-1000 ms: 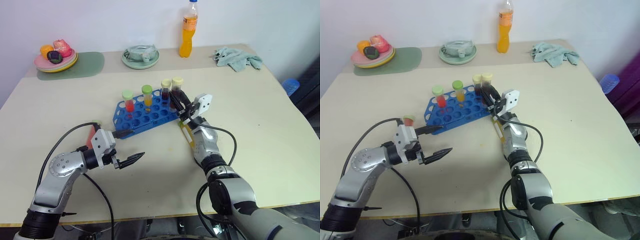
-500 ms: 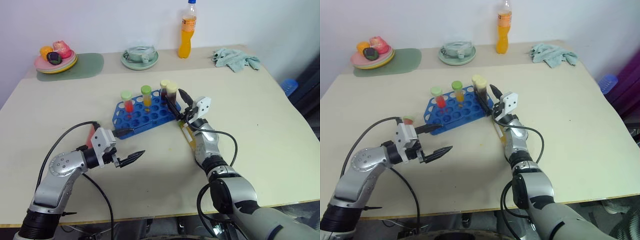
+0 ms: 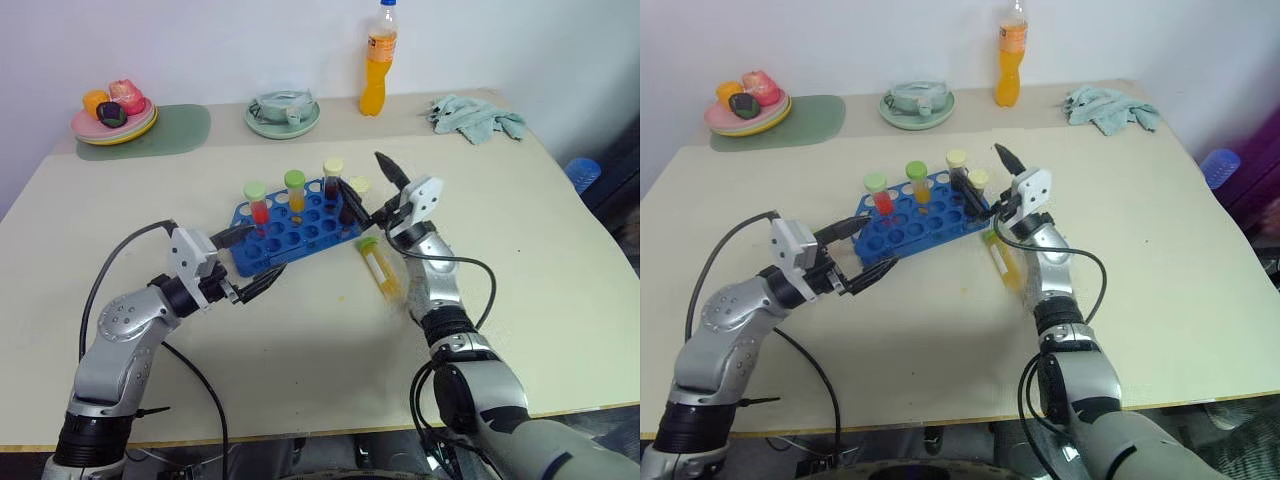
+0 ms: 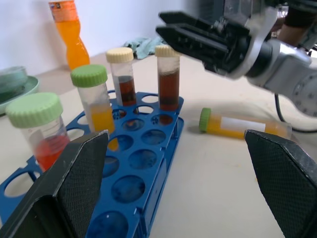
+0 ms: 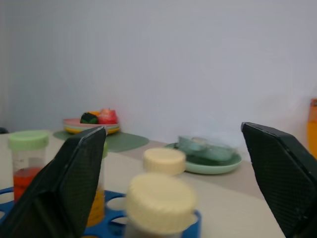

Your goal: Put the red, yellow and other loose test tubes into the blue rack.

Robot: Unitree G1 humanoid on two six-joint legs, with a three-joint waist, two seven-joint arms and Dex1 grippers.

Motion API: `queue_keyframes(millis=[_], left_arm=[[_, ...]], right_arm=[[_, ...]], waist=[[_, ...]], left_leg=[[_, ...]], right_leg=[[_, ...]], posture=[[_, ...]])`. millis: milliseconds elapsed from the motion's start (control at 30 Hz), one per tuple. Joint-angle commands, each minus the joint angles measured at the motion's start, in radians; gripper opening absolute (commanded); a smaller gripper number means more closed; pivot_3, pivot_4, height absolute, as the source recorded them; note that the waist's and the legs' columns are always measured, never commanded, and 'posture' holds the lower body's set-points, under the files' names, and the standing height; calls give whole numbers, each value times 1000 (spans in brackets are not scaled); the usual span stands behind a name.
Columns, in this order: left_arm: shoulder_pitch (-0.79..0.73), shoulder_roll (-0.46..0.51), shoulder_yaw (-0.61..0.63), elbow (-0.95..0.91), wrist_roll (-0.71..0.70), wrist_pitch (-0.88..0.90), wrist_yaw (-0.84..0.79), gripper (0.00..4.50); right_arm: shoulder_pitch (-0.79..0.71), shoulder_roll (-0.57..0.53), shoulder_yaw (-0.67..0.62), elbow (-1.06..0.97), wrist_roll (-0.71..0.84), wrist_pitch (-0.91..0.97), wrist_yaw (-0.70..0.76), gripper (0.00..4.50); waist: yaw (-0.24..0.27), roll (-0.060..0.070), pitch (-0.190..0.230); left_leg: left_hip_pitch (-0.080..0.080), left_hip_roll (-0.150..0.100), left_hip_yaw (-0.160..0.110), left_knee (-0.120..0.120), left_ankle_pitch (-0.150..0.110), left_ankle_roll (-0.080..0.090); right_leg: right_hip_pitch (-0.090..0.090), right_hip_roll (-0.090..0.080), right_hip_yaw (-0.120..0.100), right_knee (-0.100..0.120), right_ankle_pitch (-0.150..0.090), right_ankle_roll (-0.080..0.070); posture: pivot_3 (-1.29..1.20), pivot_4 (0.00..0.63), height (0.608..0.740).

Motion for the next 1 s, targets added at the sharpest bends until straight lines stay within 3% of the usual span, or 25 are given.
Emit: queue_keyframes(millis=[33,200,333,500,633,1000], left_arm=[[-8,1,-13,-4,-7,-14,-28,4500],[-20,1,-22,9,-8,-14,-48,4500],[-25,2,-35,0,-3,-4,-51,4500],[-28,0,-49,-12,1,6,-47,4500],[-17,22,-48,-69,-5,49,-34,4500],[84,118,14,-120,-43,63,-101,4500]], right_arm=[[79,-58,62,-343,-58,225,-69,4444],[182,-222,94,-733,-19,699,-88,4444],[198,-319,76,-920,37,1122,-156,4444],[112,-396,60,-954,104,1657,-216,4444],[58,-409,53,-924,140,1820,-217,4444],[4,-411,78,-929,239,2017,-178,4444]], waist=[[1,0,0],[3,0,0],[4,0,0],[3,0,0],[3,0,0],[1,0,0]], left_leg=[[-1,0,0,0,0,0],[-2,0,0,0,0,0],[-3,0,0,0,0,0],[-4,0,0,1,0,0],[-5,1,0,0,0,1],[-10,1,0,3,-1,2]], right_leg=[[-1,0,0,0,0,0],[-2,0,0,0,0,0],[-2,-1,0,0,-2,-4],[-2,-1,-1,-1,-3,-5],[-3,-1,-1,-2,-3,-5],[-7,-2,-2,-2,-3,-5]], posture=[[0,150,740],[0,150,740],[0,150,740],[0,150,740],[0,150,740],[0,150,740]])
